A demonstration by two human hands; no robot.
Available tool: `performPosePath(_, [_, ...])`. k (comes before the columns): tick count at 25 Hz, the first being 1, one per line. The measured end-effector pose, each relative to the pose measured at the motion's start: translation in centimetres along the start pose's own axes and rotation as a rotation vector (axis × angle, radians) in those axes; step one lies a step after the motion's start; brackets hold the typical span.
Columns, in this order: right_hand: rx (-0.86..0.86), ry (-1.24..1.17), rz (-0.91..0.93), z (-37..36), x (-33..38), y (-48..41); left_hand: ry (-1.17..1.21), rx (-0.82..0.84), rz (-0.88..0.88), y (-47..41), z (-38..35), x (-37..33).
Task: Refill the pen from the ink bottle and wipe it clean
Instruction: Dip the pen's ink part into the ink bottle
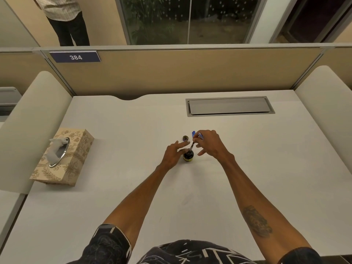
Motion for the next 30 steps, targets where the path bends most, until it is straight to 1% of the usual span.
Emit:
performPosePath(3, [-0.010, 0.007, 0.013, 0.0, 0.0, 0.1, -0.044, -0.035, -0.008, 0.3, 0.1, -0.2])
performPosePath(15, [-0.060, 0.029, 0.066, 0.6, 0.1, 1.3, -0.100, -0.061, -0.006, 1.0, -0.3, -0.9])
performPosePath(30, [-0.109, -0.012, 0.062, 0.6, -0.2, 1.9, -0.146, -0.092, -0.016, 2.0, -0.2, -1.1])
Point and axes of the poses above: each hand's wrist, its own y-axis away from the middle knuckle, its own z-axis out of the back of the hand, x = y × z, the point moved 4 cm from there along -y, towards the middle knuckle, and after that the axes turned 14 degrees about -y, right-handed, at the moved point
